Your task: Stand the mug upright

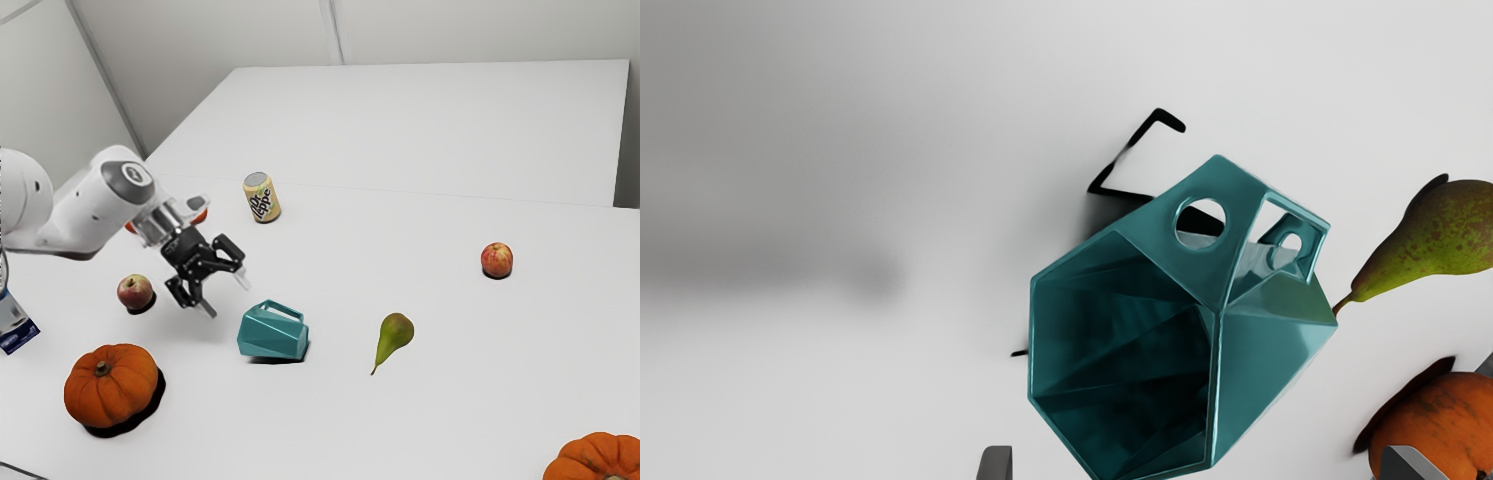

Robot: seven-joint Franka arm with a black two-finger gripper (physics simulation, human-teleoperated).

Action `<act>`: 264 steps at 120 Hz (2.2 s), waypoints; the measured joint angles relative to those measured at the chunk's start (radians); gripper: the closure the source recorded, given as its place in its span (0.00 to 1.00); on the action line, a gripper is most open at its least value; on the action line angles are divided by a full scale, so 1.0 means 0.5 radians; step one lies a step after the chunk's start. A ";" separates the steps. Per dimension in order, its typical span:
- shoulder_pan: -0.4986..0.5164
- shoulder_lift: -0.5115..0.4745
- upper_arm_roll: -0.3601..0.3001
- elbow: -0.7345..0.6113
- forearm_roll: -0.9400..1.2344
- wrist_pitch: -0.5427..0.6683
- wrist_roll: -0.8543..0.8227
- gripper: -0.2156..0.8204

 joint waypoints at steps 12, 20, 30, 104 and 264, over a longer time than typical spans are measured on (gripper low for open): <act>-0.010 0.024 -0.005 -0.035 -0.080 0.005 -0.002 0.21; -0.013 0.046 -0.012 -0.051 -0.141 0.008 -0.003 0.21; -0.016 0.082 -0.027 -0.057 -0.226 0.015 -0.005 0.21; -0.025 0.165 -0.113 -0.028 -0.367 0.150 -0.015 0.78; -0.389 -0.148 -0.207 0.030 1.331 0.862 -0.245 0.97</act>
